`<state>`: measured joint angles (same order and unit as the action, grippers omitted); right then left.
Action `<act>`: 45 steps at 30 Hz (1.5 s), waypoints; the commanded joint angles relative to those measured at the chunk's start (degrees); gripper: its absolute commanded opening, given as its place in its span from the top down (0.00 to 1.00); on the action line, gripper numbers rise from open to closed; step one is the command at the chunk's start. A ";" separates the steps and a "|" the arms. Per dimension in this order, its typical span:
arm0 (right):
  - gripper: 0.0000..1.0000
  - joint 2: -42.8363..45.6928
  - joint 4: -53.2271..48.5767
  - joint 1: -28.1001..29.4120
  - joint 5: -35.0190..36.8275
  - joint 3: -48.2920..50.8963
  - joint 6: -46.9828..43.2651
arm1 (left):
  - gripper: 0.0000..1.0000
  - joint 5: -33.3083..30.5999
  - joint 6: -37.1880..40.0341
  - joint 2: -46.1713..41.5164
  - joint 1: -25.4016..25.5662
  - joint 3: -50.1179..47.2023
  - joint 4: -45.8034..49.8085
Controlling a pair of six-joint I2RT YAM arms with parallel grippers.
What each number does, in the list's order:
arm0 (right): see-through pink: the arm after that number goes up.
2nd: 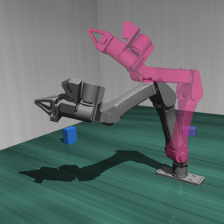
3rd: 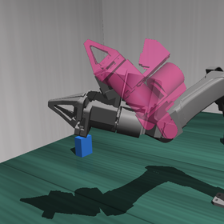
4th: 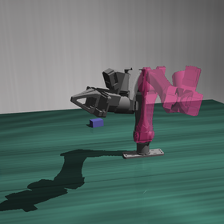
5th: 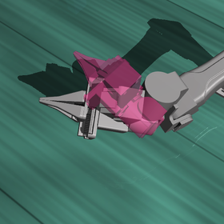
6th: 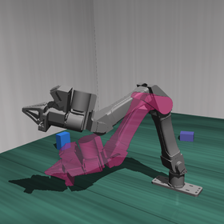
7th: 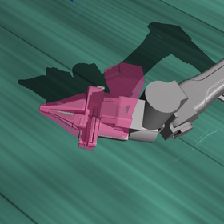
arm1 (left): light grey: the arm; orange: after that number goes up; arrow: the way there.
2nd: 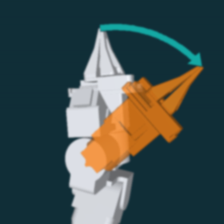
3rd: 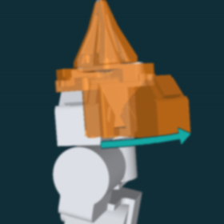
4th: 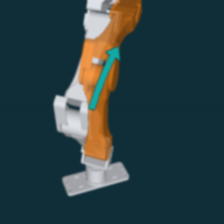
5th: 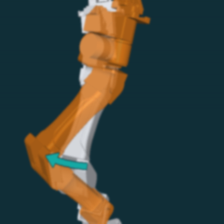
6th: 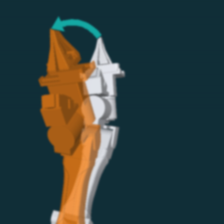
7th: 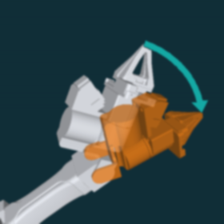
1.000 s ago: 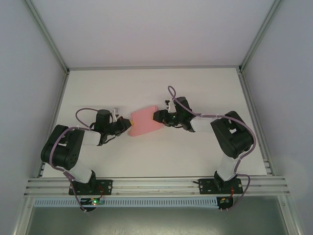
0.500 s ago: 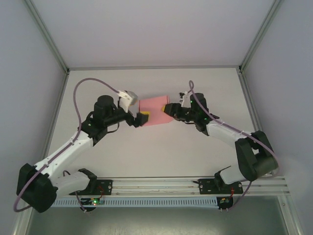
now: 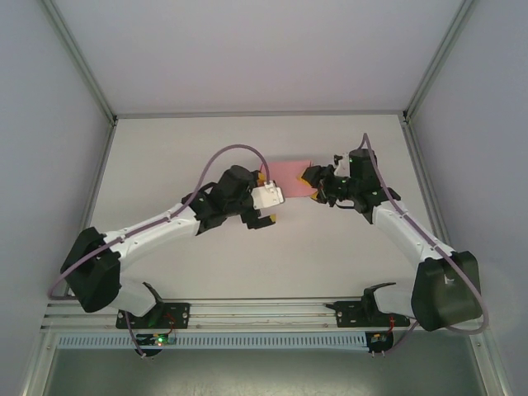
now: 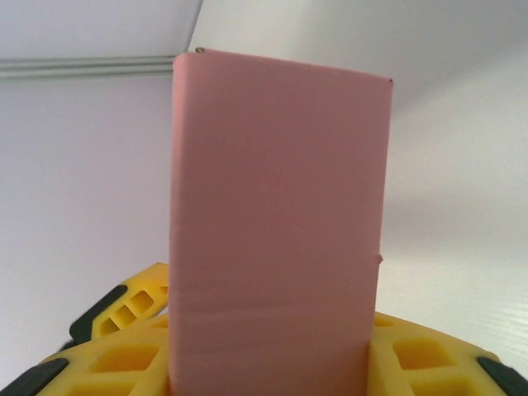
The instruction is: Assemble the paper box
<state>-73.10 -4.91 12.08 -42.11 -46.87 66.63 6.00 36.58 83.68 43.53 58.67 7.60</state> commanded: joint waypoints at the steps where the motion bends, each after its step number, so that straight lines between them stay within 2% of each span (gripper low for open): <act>1: 0.64 0.75 -3.23 -0.09 -4.64 -1.17 4.88 | 0.05 -6.69 6.57 1.82 0.43 1.08 -5.49; 8: 0.67 -0.03 0.64 -0.12 -9.36 0.76 10.98 | 0.20 -11.27 8.70 3.72 0.49 0.27 -8.88; 13: 0.65 0.09 1.06 -0.21 -10.06 1.08 11.64 | 0.44 -11.88 8.21 3.86 0.36 0.39 -9.93; 15: 0.61 0.34 1.06 -0.22 -9.76 1.21 11.42 | 0.55 -11.82 8.13 3.52 0.39 -0.18 -11.49; 16: 0.61 0.50 1.23 -0.19 -9.30 1.41 11.09 | 0.56 -11.10 8.16 3.27 0.40 -0.10 -10.91; 17: 0.56 0.83 1.24 -0.12 -8.59 1.58 10.85 | 0.58 -10.56 8.17 3.16 0.46 0.23 -9.81; 19: 0.40 1.83 2.72 -0.05 -6.85 2.12 10.21 | 0.60 -8.21 7.41 2.94 0.44 2.04 -4.37; 21: 0.32 3.48 5.31 -0.05 -4.36 2.66 8.62 | 0.64 -7.03 6.58 2.68 0.41 2.68 -1.66; 23: 0.26 5.82 6.29 -0.12 -0.82 2.75 5.27 | 0.64 -6.81 6.24 2.45 0.36 2.51 -1.09; 26: 0.15 10.42 3.97 -0.82 6.79 2.57 -4.31 | 0.68 -5.23 5.80 2.79 0.30 4.68 5.15; 27: 0.03 12.54 2.41 -1.06 10.02 2.50 -9.02 | 0.72 -3.97 5.65 3.21 0.09 5.84 8.49; 31: 0.02 21.65 3.94 -1.79 21.23 4.97 -27.19 | 0.75 0.50 2.51 5.35 -0.55 9.87 19.77; 33: 0.02 27.00 6.61 -1.88 26.10 7.90 -32.48 | 0.75 3.80 2.08 6.35 -0.89 11.63 26.02; 35: 0.02 31.35 11.58 -1.79 23.98 11.24 -38.29 | 0.75 6.34 2.33 7.16 -1.05 13.11 31.43; 37: 0.02 33.99 12.53 -1.73 18.69 12.53 -44.02 | 0.73 8.01 2.82 8.02 -1.09 14.09 36.55; 40: 0.06 33.33 2.35 -1.03 16.49 10.03 -47.29 | 0.72 9.14 5.17 10.03 -1.16 14.70 42.07; 43: 0.11 28.67 -8.43 1.03 15.53 7.30 -51.26 | 0.72 8.60 4.84 12.79 -1.40 15.95 44.86; 45: 0.13 25.07 -12.15 2.70 15.48 6.41 -53.47 | 0.72 8.25 4.73 14.48 -1.37 17.11 46.41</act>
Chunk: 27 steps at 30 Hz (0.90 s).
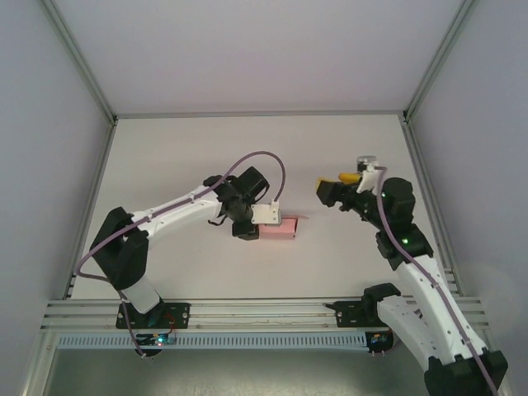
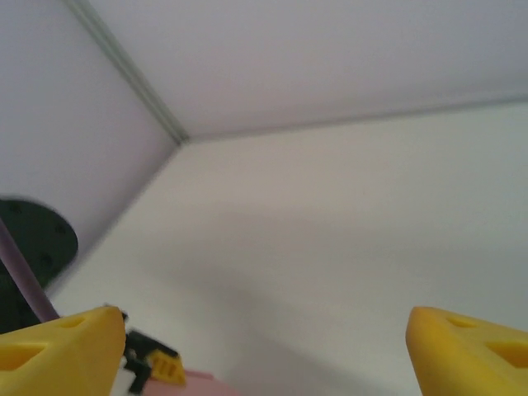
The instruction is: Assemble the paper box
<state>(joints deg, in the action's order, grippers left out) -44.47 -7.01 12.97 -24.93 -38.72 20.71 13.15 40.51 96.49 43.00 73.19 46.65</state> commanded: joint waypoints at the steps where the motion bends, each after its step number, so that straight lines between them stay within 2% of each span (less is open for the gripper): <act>1: 0.13 -5.05 -11.03 2.71 -1.33 -2.03 -8.40 | 0.72 1.32 0.82 2.24 -0.90 2.88 7.34; 8: 0.19 -11.48 -11.84 9.46 -4.28 -2.22 -13.50 | 0.73 3.30 1.24 4.80 -1.17 3.83 7.14; 13: 0.34 -13.66 -13.72 10.92 -3.29 -2.61 -15.93 | 0.73 4.60 1.30 5.25 -1.70 3.82 6.80; 23: 0.48 -16.86 -15.99 13.48 -3.05 -4.24 -19.83 | 0.73 4.11 1.04 6.25 -2.15 4.55 7.00; 27: 0.68 -18.83 -17.69 13.70 -0.12 -5.55 -19.41 | 0.73 3.79 0.71 6.29 -2.23 4.66 6.87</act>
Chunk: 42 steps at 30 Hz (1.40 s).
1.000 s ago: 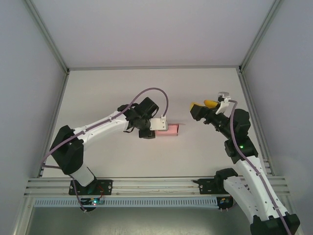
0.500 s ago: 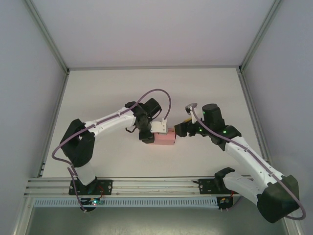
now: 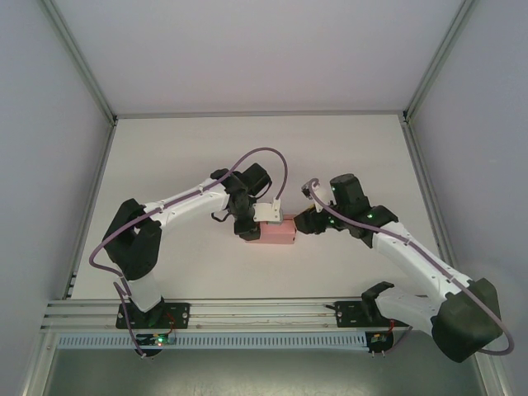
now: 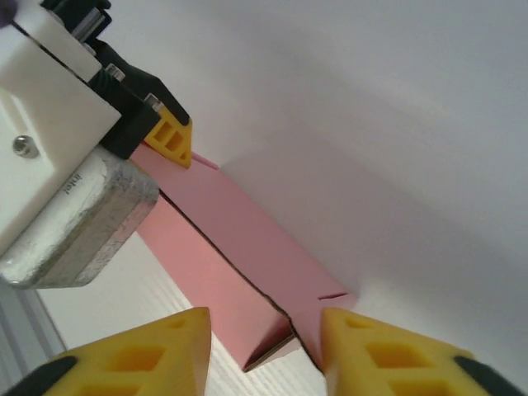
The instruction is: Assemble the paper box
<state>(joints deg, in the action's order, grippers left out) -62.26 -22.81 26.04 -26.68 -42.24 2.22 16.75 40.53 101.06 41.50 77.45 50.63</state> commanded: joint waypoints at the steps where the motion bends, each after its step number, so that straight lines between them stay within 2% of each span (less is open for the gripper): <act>1: 0.72 -1.52 -2.61 0.64 2.22 -2.51 -0.65 | 0.73 0.18 0.56 1.68 -0.76 0.40 2.89; 3: 0.75 -2.36 -4.19 0.95 3.22 -3.43 -0.27 | 0.73 -0.20 0.29 1.69 -0.72 0.50 2.81; 14: 0.74 -1.29 -6.55 2.27 7.87 -3.09 1.69 | 0.73 -1.01 -0.72 2.04 -0.85 1.05 2.62; 22: 0.75 -3.33 -6.37 2.39 7.52 -3.60 1.30 | 0.73 -1.08 -1.00 2.13 -0.81 1.47 2.72; 25: 0.86 -4.48 -6.11 2.52 7.62 -4.13 2.42 | 0.73 -1.19 -1.39 2.20 -0.80 1.65 2.28; 26: 0.93 -4.83 -5.95 2.61 7.83 -4.55 3.67 | 0.73 -1.35 -1.96 2.26 -0.82 1.87 2.08; 28: 0.99 -5.17 -5.58 3.12 7.46 -5.48 6.77 | 0.73 -1.54 -3.04 2.52 -0.78 2.19 1.21; 32: 1.00 -4.59 -0.39 5.27 8.93 -4.46 17.97 | 0.73 -2.30 -5.45 3.57 -0.80 3.09 -0.86; 38: 1.00 -1.02 14.04 6.67 14.28 4.03 35.73 | 0.73 -3.89 -6.60 5.62 -0.79 4.43 -1.17; 42: 1.00 0.12 14.37 6.90 15.47 5.15 38.61 | 0.73 -4.18 -6.62 5.64 -0.80 4.53 -1.54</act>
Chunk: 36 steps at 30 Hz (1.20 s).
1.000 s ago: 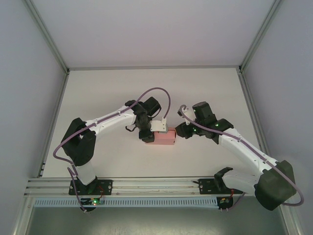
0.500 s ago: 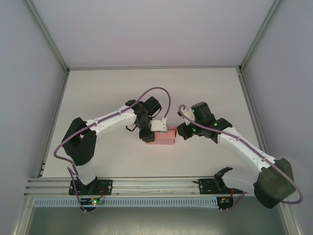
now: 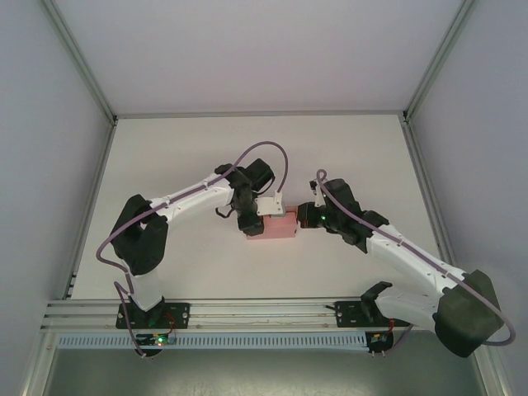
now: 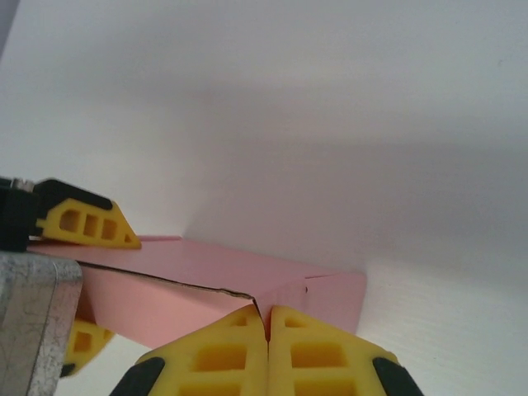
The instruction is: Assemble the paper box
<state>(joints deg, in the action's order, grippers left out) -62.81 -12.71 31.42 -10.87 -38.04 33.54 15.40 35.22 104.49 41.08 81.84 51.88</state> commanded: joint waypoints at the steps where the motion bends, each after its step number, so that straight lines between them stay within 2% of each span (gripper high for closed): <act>1: 1.00 0.84 3.32 1.19 -0.63 0.50 7.90 | 0.73 -2.56 -1.27 2.13 -0.40 0.01 -3.17; 6: 1.00 -0.66 -2.93 0.01 -2.23 -4.73 9.23 | 0.73 -1.53 -0.18 2.21 -0.39 0.22 -3.36; 11: 1.00 -2.04 -5.31 0.37 -3.42 -6.85 4.84 | 0.73 -1.45 0.53 2.12 -0.39 -0.15 -3.75; 17: 1.00 -1.40 1.84 2.60 3.84 1.11 -1.82 | 0.72 -0.87 -1.51 3.27 -1.16 0.77 -4.65; 19: 1.00 -0.91 4.59 4.43 7.50 3.37 -3.25 | 0.68 0.09 -2.71 3.37 -1.75 1.05 -5.22; 24: 1.00 1.51 5.20 8.55 19.66 4.48 1.68 | 0.60 0.79 -6.06 2.71 -2.19 2.35 -5.41; 25: 1.00 2.05 5.06 9.36 22.03 4.47 2.73 | 0.55 1.48 -6.79 2.36 -2.21 2.82 -5.19; 26: 1.00 2.54 5.06 10.16 24.42 4.28 3.50 | 0.43 2.23 -7.58 1.55 -2.15 2.92 -5.36; 27: 1.00 2.89 4.55 10.62 25.95 4.13 4.15 | 0.39 2.84 -8.09 0.76 -2.15 3.04 -5.53; 29: 1.00 2.95 1.94 11.73 29.55 2.80 5.63 | 0.25 3.35 -9.30 -1.02 -2.18 3.04 -5.89; 30: 1.00 2.72 0.88 12.30 30.84 2.18 5.95 | 0.03 3.24 -9.95 -1.91 -2.17 2.97 -6.11; 33: 1.00 1.10 -0.81 14.31 33.37 0.31 5.71 | 0.00 1.80 -10.94 -4.82 -2.18 1.29 -8.10; 36: 1.00 -1.64 -3.26 14.79 34.39 -1.98 6.68 | 0.00 -3.23 -15.12 -7.19 -2.19 0.83 -9.31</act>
<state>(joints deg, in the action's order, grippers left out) -62.72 -12.53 45.67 19.00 -37.12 38.22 15.94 24.69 101.08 39.62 83.07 45.52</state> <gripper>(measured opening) 0.061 0.998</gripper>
